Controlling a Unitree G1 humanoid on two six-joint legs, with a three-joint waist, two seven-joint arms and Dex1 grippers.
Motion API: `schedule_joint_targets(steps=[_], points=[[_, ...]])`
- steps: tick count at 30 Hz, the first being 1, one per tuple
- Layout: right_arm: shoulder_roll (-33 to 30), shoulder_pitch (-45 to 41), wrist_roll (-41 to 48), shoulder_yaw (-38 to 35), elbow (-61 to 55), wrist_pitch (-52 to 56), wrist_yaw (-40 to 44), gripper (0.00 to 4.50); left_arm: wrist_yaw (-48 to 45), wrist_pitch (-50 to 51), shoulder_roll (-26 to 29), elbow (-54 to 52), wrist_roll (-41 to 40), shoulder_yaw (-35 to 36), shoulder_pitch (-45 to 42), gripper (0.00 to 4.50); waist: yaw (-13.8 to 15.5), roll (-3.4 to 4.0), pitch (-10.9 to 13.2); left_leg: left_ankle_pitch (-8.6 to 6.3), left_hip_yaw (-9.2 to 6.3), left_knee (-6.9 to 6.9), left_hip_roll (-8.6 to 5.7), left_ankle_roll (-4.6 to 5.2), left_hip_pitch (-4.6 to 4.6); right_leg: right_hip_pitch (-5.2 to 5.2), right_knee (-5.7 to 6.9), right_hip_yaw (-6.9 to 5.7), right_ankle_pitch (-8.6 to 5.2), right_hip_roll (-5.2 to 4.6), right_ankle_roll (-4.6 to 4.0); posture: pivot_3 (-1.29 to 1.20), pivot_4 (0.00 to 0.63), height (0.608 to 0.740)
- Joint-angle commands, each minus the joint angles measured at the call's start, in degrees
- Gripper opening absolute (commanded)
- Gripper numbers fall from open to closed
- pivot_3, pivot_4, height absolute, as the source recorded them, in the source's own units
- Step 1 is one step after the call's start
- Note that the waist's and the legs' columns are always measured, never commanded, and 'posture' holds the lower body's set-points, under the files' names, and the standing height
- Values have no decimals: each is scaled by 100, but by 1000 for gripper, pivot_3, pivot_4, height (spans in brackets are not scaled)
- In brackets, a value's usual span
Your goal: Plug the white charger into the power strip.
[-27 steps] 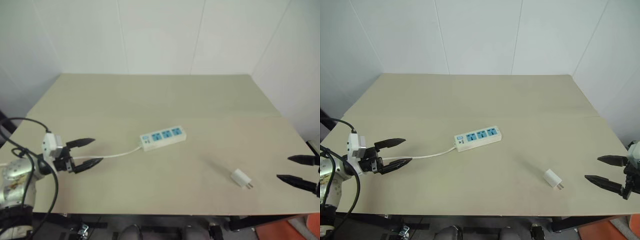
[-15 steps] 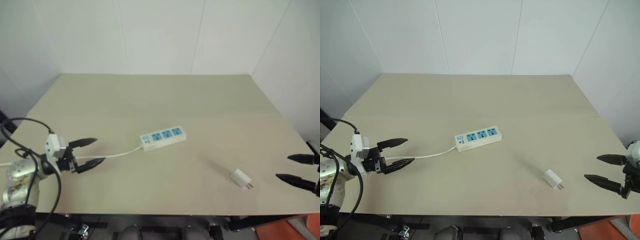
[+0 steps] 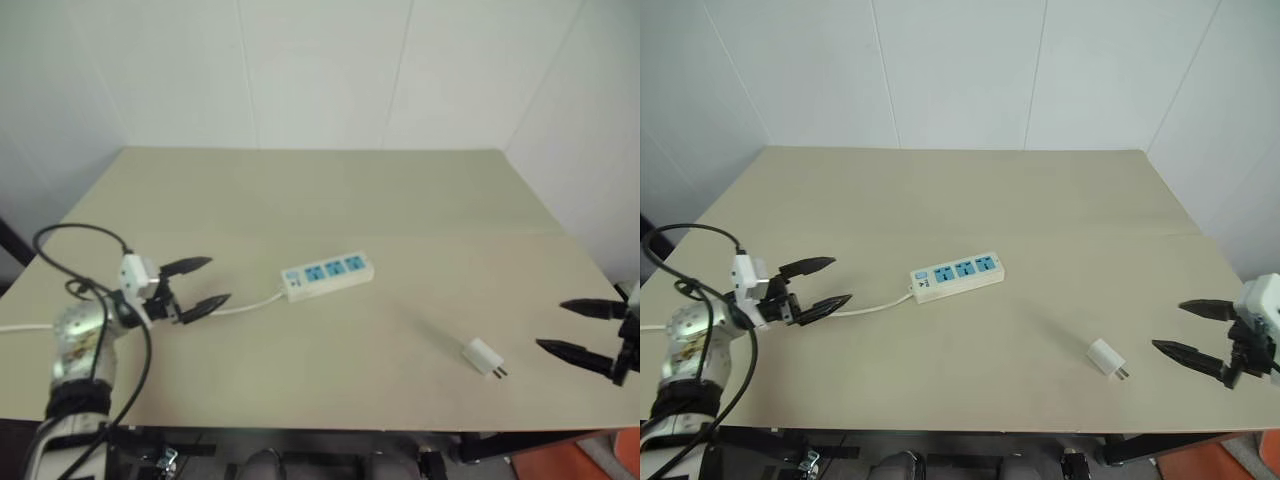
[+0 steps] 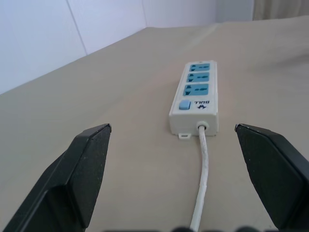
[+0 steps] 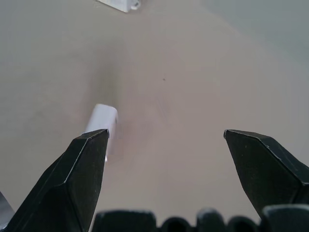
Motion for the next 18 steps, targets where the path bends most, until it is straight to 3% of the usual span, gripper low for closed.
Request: schedule_joint_targets(steps=[1, 9, 18], points=[[86, -253, 291, 154, -791, 250, -340, 4500, -153, -490, -221, 783, 205, -188, -585, 4477, 0, -1, 0, 0, -1, 2, 0, 0, -1, 0, 0, 0, 2, 0, 3, 0, 150, 740], [614, -1198, 617, 1213, -2433, 971, -1598, 4500, -272, -1297, -761, 2847, 908, -595, -1996, 4477, -22, -8, 4, 0, -4, 6, -5, 0, -23, -8, -7, 0, 7, 0, 7, 0, 150, 740], [1044, -1311, 931, 1613, -3383, 1567, -2520, 4500, -219, -1093, -1113, 3687, 1377, -670, -2623, 4477, 17, -9, 4, 0, -10, 14, -8, 0, -40, -13, -7, -5, 16, -1, 1, 0, 150, 740]])
